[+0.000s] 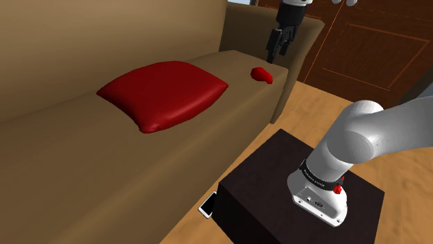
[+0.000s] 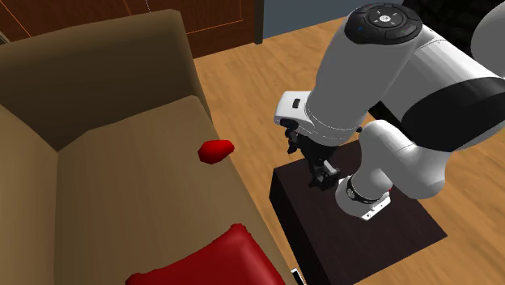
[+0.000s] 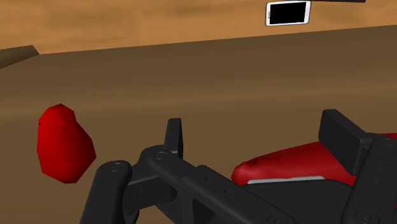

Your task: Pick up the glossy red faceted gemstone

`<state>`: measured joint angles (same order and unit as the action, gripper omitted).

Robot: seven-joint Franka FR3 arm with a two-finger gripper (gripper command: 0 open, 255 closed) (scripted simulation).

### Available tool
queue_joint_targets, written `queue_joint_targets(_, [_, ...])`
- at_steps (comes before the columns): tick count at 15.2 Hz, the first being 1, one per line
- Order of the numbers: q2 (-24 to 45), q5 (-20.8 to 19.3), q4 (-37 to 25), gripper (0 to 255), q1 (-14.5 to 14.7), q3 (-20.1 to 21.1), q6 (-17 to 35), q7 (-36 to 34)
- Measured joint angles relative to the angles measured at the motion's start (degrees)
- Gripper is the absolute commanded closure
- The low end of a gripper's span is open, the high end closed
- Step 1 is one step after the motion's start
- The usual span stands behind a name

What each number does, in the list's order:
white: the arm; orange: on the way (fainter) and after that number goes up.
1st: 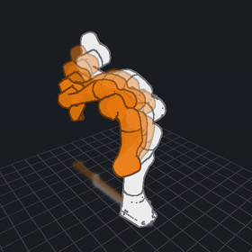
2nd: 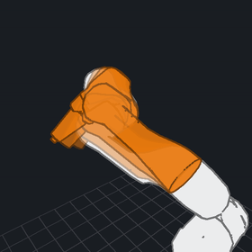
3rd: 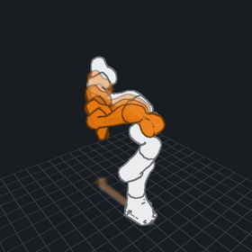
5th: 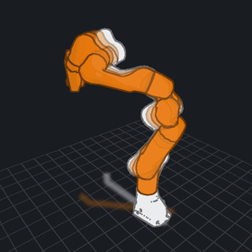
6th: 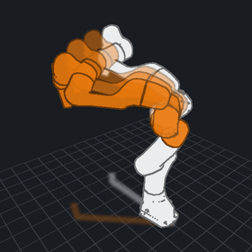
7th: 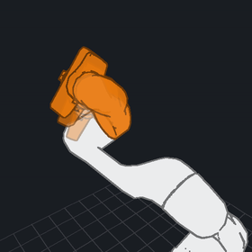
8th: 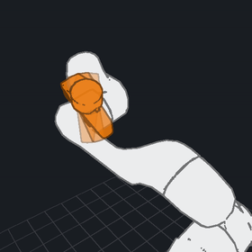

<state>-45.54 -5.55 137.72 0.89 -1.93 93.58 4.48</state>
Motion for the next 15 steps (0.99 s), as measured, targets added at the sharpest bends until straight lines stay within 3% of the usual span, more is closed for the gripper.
queue_joint_targets(3, [1.5, -0.5, 0.0, 0, -0.5, -1.0, 1.8, 0.5])
queue_joint_targets(15, [19.6, -3.0, -3.5, 0, -4.3, -11.8, 19.6, 7.3])
